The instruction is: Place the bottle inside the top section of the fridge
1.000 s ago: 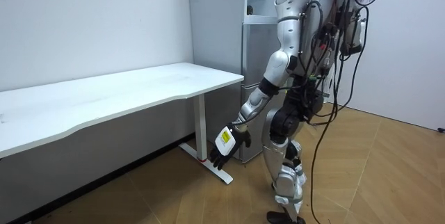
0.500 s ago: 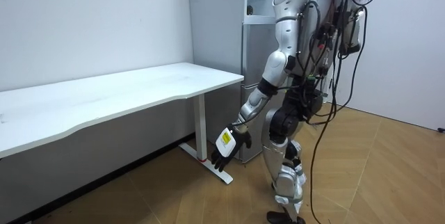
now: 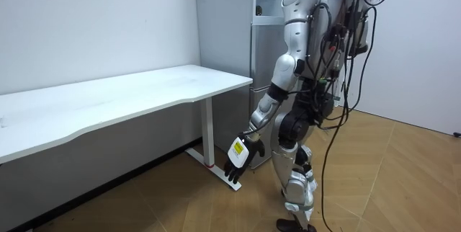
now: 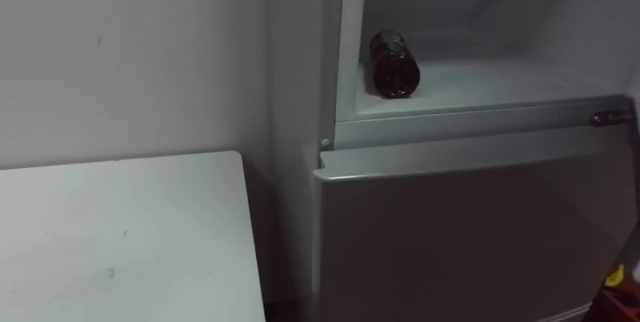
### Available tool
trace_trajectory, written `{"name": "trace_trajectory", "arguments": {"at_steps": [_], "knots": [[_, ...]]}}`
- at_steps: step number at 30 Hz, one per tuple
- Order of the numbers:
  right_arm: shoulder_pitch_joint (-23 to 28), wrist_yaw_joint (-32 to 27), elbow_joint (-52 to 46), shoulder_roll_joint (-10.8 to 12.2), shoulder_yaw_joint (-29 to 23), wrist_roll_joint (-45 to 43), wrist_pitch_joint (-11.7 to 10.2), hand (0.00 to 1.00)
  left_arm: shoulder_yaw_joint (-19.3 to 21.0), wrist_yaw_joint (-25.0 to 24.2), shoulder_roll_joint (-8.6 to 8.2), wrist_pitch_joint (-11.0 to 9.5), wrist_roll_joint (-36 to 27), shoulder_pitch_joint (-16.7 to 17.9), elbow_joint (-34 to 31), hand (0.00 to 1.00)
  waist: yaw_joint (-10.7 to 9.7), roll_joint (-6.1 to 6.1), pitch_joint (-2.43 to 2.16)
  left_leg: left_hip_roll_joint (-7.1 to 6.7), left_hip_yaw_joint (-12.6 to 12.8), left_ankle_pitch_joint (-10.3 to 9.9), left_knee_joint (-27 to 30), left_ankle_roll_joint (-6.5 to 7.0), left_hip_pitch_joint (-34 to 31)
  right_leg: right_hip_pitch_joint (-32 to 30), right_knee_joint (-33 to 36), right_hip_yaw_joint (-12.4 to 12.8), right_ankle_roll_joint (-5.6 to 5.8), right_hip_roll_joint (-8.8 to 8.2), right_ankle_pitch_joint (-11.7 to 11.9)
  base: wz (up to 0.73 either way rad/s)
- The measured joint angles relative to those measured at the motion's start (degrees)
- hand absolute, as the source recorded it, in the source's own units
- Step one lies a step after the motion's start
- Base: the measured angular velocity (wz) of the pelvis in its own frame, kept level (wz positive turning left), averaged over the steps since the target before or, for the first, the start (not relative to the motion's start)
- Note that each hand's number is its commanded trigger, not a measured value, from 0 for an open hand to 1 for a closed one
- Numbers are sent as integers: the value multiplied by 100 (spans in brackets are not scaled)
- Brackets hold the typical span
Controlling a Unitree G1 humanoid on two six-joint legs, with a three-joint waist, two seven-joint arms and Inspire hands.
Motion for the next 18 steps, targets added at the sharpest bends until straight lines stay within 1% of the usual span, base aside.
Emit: {"name": "trace_trajectory", "arguments": {"at_steps": [1,3,7,9,15,18], "knots": [[-3,72,-26,0,16,-92,47,0,-6,-37,1,8,0,-3,3,0,18,17,-2,0,-20,0,0,0,-11,-2,-4,-4,0,-1,0,5],[-21,92,-61,0,66,-168,70,0,-59,-39,22,7,-1,-9,-1,0,93,40,-5,4,-23,0,0,0,-12,4,-29,-9,0,-1,0,0],[-180,119,-62,-4,339,-170,77,0,-149,-37,47,7,-45,-15,19,0,111,87,4,16,-32,2,0,-3,15,68,-87,-18,0,4,5,1],[-224,138,-62,-4,495,-176,78,0,-188,-36,52,7,-50,-20,27,0,113,92,0,17,-37,3,1,-5,28,86,-83,-19,0,-2,5,2],[-229,286,-76,-4,906,-187,85,0,-412,-19,48,7,-102,-77,27,0,147,92,2,16,-125,4,24,-4,34,142,-96,-160,1,-50,5,7],[-230,321,-80,-4,966,-217,93,0,-502,14,52,10,-95,-134,-2,0,287,92,3,17,-141,4,26,-3,29,147,-109,-183,1,-53,5,3]]}}
